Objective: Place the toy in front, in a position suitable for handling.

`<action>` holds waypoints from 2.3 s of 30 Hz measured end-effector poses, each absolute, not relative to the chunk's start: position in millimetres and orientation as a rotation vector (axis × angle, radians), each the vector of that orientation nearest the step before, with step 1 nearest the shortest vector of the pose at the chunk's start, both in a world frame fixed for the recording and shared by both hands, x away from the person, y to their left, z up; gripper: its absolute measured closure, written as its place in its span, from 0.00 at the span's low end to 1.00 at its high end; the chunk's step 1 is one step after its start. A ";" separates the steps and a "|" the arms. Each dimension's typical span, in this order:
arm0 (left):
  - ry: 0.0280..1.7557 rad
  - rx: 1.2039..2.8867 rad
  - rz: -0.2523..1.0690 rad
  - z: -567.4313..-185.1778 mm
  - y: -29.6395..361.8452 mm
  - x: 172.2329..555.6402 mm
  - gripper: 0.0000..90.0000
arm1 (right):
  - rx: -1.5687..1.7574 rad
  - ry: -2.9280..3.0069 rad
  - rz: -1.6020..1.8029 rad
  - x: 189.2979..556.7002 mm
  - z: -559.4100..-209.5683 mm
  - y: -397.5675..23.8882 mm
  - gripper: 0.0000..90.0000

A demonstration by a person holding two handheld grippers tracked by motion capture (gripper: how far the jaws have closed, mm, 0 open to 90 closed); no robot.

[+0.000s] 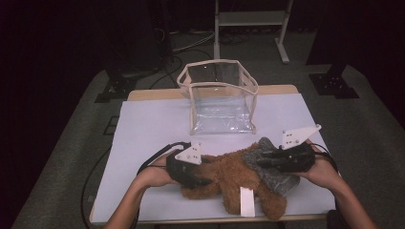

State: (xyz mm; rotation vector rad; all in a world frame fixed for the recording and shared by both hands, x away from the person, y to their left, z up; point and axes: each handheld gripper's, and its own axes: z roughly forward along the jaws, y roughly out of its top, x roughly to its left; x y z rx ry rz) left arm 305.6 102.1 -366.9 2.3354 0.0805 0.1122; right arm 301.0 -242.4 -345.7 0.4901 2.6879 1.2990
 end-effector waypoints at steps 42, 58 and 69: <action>0.092 2.374 0.179 -360.8 75.7 347.8 0.59 | 0.470 2.727 1.322 321.1 -351.7 -215.5 0.84; 0.143 2.350 0.187 -357.8 95.3 353.0 0.52 | 0.435 2.769 1.300 336.1 -360.3 -192.5 0.85; 0.089 2.367 0.204 -361.9 98.0 316.7 0.52 | 0.365 2.650 1.334 319.5 -326.0 -195.1 0.84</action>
